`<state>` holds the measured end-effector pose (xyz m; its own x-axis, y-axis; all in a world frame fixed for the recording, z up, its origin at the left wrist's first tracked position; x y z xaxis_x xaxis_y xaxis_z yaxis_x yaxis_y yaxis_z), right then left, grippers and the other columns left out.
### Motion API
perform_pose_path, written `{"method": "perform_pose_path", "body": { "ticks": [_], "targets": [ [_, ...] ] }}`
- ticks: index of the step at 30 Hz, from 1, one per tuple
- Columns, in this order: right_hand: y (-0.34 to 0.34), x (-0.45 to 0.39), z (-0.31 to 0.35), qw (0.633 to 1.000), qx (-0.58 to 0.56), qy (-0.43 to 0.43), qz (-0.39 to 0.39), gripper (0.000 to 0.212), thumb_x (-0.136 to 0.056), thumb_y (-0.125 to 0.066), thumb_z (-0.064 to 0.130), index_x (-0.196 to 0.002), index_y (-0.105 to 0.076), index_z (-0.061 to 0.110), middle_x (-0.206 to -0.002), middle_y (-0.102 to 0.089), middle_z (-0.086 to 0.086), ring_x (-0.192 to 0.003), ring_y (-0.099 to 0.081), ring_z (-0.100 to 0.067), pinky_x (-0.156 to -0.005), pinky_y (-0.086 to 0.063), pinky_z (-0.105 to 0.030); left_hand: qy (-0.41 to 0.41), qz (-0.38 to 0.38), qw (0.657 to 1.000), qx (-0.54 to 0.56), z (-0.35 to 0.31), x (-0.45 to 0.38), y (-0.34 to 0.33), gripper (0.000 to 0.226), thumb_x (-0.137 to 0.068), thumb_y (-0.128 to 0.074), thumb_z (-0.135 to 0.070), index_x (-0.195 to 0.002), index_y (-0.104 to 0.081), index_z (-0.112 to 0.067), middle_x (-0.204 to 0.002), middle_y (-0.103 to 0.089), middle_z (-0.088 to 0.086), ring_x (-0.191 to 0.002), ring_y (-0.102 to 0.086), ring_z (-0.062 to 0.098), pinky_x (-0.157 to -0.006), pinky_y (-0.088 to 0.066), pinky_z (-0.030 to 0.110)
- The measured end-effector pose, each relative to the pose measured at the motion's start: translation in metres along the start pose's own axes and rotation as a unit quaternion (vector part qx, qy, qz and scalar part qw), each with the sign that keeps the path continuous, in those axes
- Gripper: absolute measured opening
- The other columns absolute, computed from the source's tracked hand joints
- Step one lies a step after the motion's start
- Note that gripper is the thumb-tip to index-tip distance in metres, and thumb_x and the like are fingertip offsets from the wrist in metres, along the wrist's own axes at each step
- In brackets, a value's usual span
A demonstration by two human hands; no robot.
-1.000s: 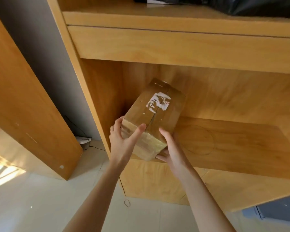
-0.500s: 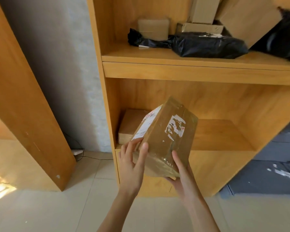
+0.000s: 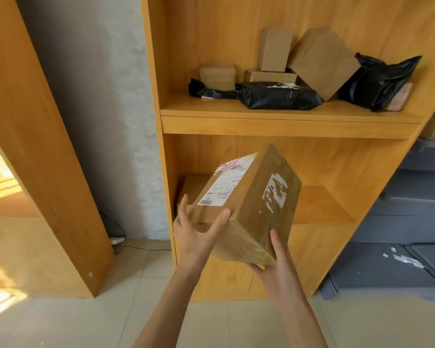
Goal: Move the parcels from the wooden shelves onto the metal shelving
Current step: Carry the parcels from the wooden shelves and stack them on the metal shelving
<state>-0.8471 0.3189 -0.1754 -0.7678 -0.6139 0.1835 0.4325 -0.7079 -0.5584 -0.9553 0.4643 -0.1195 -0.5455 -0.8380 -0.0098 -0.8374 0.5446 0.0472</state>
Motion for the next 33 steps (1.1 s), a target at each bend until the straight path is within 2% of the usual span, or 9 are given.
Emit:
{"method": "perform_pose_path", "body": {
  "ticks": [4,9,13,16,20,25,27,31,33],
  "targets": [
    [0.004,0.011,0.014,1.000,-0.009,-0.001,0.005,0.069,-0.069,-0.073,0.050,-0.133,-0.050,0.036,-0.129,-0.060,0.007,-0.118,-0.058,-0.016,-0.092,-0.051,-0.044,0.055,0.028,0.997,0.043,-0.001,0.009,-0.018,0.152,-0.017,-0.069,-0.085,-0.146,0.002,-0.046,-0.155,-0.004,-0.012,-0.142,-0.017,0.021,-0.113,-0.027,0.050],
    [0.017,0.021,0.033,1.000,-0.025,0.015,0.005,0.063,-0.071,-0.069,0.042,-0.131,-0.051,0.034,-0.125,-0.064,0.006,-0.115,-0.060,-0.017,-0.090,-0.051,-0.043,0.052,0.040,0.991,0.118,-0.004,0.017,-0.035,0.144,-0.024,-0.074,-0.075,-0.147,-0.009,-0.040,-0.151,-0.017,-0.008,-0.135,-0.031,0.022,-0.107,-0.033,0.049],
    [0.022,0.027,0.049,0.999,-0.012,0.031,0.019,0.076,-0.059,-0.083,0.044,-0.127,-0.051,0.036,-0.125,-0.064,0.005,-0.112,-0.063,-0.016,-0.085,-0.053,-0.040,0.054,0.028,0.977,0.206,-0.009,0.015,-0.035,0.118,-0.050,-0.078,-0.050,-0.149,-0.018,-0.026,-0.141,-0.034,-0.001,-0.117,-0.041,0.019,-0.106,-0.038,0.051],
    [0.033,0.030,0.064,0.999,0.024,0.045,0.012,0.070,-0.071,-0.074,0.028,-0.134,-0.044,0.040,-0.122,-0.065,0.005,-0.113,-0.062,-0.017,-0.091,-0.051,-0.044,0.062,0.031,0.977,0.201,-0.007,0.011,-0.033,0.109,-0.052,-0.076,-0.038,-0.147,-0.025,-0.020,-0.132,-0.040,0.001,-0.111,-0.045,0.019,-0.100,-0.044,0.050],
    [0.043,0.031,0.072,0.994,0.111,0.004,0.001,0.080,-0.058,-0.072,0.053,-0.133,-0.047,0.041,-0.126,-0.062,0.009,-0.117,-0.056,-0.013,-0.093,-0.049,-0.042,0.042,0.035,0.988,0.147,-0.001,0.011,-0.032,0.112,-0.045,-0.089,-0.044,-0.140,-0.033,-0.020,-0.128,-0.044,-0.001,-0.110,-0.049,0.016,-0.095,-0.048,0.042],
    [0.049,0.028,0.066,0.978,0.197,-0.074,-0.007,0.132,-0.044,-0.072,0.067,-0.151,0.000,0.041,-0.141,-0.044,0.010,-0.123,-0.047,-0.015,-0.107,-0.039,-0.045,-0.022,0.031,0.999,0.037,-0.007,0.022,-0.043,0.105,-0.047,-0.085,-0.044,-0.136,-0.034,-0.023,-0.128,-0.037,-0.007,-0.116,-0.038,0.008,-0.093,-0.039,0.027],
    [0.053,0.028,0.063,0.978,0.186,-0.091,-0.008,0.137,-0.042,-0.076,0.065,-0.150,0.005,0.042,-0.141,-0.044,0.008,-0.124,-0.046,-0.017,-0.107,-0.039,-0.047,-0.038,0.026,0.999,0.013,-0.010,0.025,-0.047,0.098,-0.054,-0.086,-0.036,-0.136,-0.034,-0.021,-0.127,-0.035,-0.007,-0.115,-0.037,0.008,-0.091,-0.039,0.024],
    [0.057,0.029,0.063,0.978,0.191,-0.082,0.007,0.117,-0.046,-0.076,0.062,-0.147,-0.020,0.040,-0.131,-0.051,0.007,-0.119,-0.049,-0.017,-0.097,-0.045,-0.048,-0.057,0.023,0.998,-0.019,-0.011,0.024,-0.050,0.093,-0.057,-0.087,-0.032,-0.133,-0.036,-0.020,-0.125,-0.036,-0.006,-0.113,-0.037,0.008,-0.088,-0.038,0.021],
    [0.062,0.030,0.068,0.981,0.184,-0.068,0.000,0.102,-0.050,-0.080,0.058,-0.140,-0.036,0.039,-0.123,-0.056,0.006,-0.115,-0.052,-0.017,-0.090,-0.048,-0.046,-0.034,0.042,0.998,-0.008,-0.007,0.021,-0.050,0.093,-0.053,-0.086,-0.045,-0.130,-0.039,-0.024,-0.125,-0.039,-0.008,-0.114,-0.040,0.010,-0.090,-0.041,0.026]
  ]
}}
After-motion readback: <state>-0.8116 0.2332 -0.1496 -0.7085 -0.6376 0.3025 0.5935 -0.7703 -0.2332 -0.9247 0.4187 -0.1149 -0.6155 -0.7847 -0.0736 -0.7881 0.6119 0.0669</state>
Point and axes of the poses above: each hand's wrist, its own x-axis away from the middle knuckle, its own y-axis out of the back of the hand, z = x × y, the point moved 9 cm from there along -x, towards the middle knuckle
